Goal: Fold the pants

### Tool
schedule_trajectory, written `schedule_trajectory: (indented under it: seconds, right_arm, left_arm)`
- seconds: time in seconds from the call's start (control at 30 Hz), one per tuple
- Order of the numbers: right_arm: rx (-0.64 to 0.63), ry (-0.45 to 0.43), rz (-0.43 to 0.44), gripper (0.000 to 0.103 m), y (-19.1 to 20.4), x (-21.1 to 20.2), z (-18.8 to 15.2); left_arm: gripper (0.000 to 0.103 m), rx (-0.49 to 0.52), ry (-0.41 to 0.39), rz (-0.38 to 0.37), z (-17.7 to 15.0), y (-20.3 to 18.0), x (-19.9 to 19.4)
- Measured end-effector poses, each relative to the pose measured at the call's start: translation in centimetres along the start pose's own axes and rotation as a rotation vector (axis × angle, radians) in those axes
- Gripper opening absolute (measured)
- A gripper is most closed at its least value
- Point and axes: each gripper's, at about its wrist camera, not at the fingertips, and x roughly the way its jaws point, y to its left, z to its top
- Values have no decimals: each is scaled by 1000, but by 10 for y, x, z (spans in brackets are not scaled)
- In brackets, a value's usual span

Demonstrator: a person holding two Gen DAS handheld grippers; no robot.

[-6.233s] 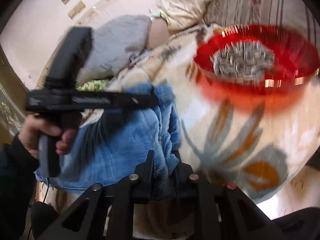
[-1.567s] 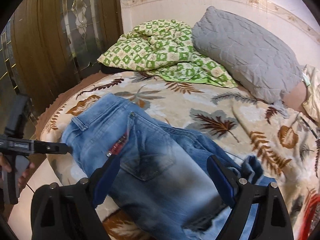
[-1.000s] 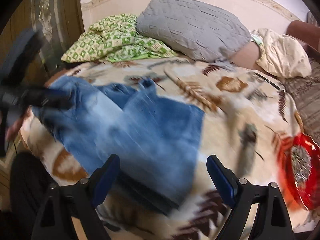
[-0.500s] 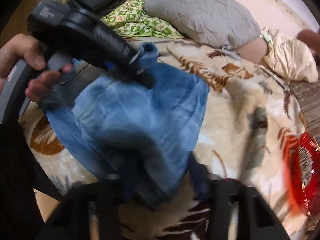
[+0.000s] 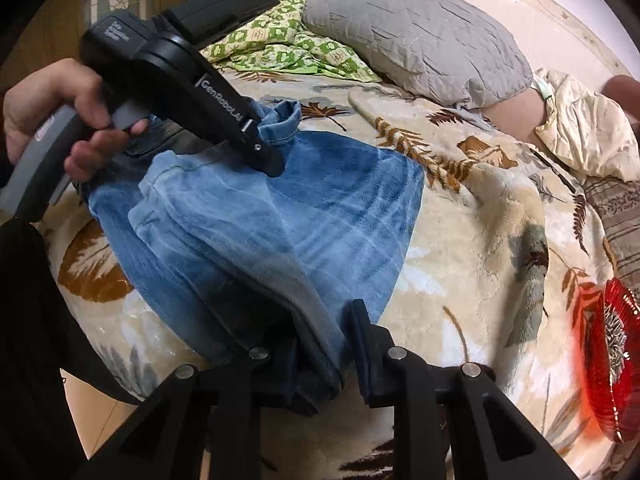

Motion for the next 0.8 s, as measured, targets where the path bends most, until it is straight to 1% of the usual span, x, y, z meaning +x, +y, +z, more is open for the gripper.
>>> schedule_trajectory:
  seconds: [0.03,0.07,0.1,0.13,0.17,0.2,0.27,0.33,0.43,0.5,0.57,0.6,0.63,0.67,0.7,0.73,0.8]
  right_arm:
    - [-3,0,-1,25,0,-1,0]
    - [-9,-4,-5,26,0,-1,0]
    - [-18,-4,-13,32,1,-3,0]
    - [-23,-3,-19,48,1,-6,-1]
    - [-23,-3,-25,62,0,-9,-1]
    - [-10,-14,-30,83,-3,-15,-2]
    - [18,-58,-17,83,-10,-27,-1]
    - [27,-70,-4,83,-17,-33,3]
    - [44,-76,0,84,-28,-36,7]
    - [62,-67,15,83,-34,-35,8]
    - [73,-63,31,83,-35,-35,6]
    - [71,-63,36,83,-34,-36,5]
    - [64,-67,44,84,-31,-38,3]
    - [53,-69,55,83,-28,-40,1]
    - [38,-72,63,83,-25,-41,0]
    - [25,-76,61,83,-22,-40,-1]
    - [-2,-82,65,83,-15,-40,-4]
  left_arm:
    - [35,14,-13,25,-1,-2,-5]
    - [64,21,-26,54,-2,-4,-9]
    - [77,25,-51,90,-4,-5,-17]
    - [90,23,-84,94,-8,-5,-28]
    - [91,21,-110,79,-11,-4,-36]
    - [91,19,-117,62,-15,-3,-43]
    - [91,30,-102,41,-25,-2,-55]
    - [91,62,-83,42,-38,-5,-59]
    - [91,106,-34,42,-57,-17,-53]
    - [91,102,5,32,-63,-19,-39]
    - [91,76,27,1,-68,-20,-28]
    - [89,65,28,-4,-69,-19,-25]
    - [76,63,23,-4,-71,-20,-23]
    - [51,74,17,2,-71,-21,-24]
    - [38,70,22,-9,-70,-20,-25]
    - [31,55,30,-33,-69,-16,-27]
    - [24,48,31,-68,-68,-11,-33]
